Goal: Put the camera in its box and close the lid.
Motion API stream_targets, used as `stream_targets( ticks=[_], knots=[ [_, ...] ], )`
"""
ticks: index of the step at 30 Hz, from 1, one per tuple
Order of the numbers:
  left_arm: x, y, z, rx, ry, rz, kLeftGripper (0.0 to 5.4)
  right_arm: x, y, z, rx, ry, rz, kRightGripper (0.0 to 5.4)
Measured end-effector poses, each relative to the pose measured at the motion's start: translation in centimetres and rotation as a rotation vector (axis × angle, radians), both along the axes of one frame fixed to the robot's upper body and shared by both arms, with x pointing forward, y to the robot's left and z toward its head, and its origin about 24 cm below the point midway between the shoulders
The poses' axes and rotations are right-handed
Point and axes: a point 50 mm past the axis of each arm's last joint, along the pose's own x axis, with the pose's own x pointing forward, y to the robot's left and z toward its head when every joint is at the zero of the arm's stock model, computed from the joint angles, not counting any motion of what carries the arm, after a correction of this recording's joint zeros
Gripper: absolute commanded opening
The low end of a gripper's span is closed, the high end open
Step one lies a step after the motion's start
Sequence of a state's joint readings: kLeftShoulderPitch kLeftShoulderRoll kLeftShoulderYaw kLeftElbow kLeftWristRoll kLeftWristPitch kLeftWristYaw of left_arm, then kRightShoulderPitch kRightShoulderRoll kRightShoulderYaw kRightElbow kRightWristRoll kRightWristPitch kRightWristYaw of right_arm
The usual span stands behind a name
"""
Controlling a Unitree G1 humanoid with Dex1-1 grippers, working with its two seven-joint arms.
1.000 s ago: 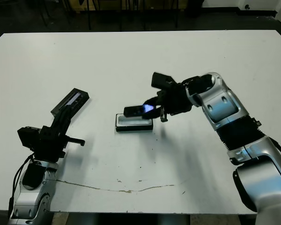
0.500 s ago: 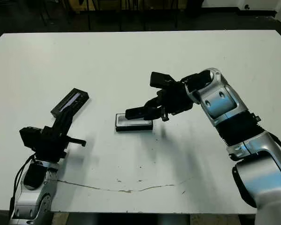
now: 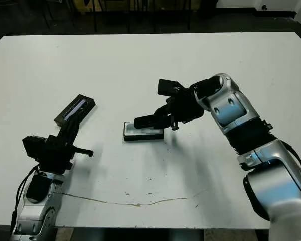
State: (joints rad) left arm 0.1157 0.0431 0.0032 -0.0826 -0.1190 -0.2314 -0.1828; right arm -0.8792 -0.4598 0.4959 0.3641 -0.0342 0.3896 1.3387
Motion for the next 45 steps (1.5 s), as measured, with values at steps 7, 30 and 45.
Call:
stream_targets(
  ticks=[7, 30, 45],
  knots=[
    [0.0, 0.0, 0.0, 0.001, 0.001, 0.011, 0.0, -0.1, 0.3, -0.2, -0.022, -0.017, 0.042, 0.7],
    [-0.2, -0.2, -0.2, 0.011, 0.016, 0.015, 0.0, -0.3, 1.1, -0.7, -0.035, -0.003, 0.069, 0.7],
    [-0.3, -0.4, -0.2, 0.003, 0.012, 0.019, 0.0, 0.0, 2.8, -1.4, -0.053, 0.006, 0.071, 0.7]
  ],
)
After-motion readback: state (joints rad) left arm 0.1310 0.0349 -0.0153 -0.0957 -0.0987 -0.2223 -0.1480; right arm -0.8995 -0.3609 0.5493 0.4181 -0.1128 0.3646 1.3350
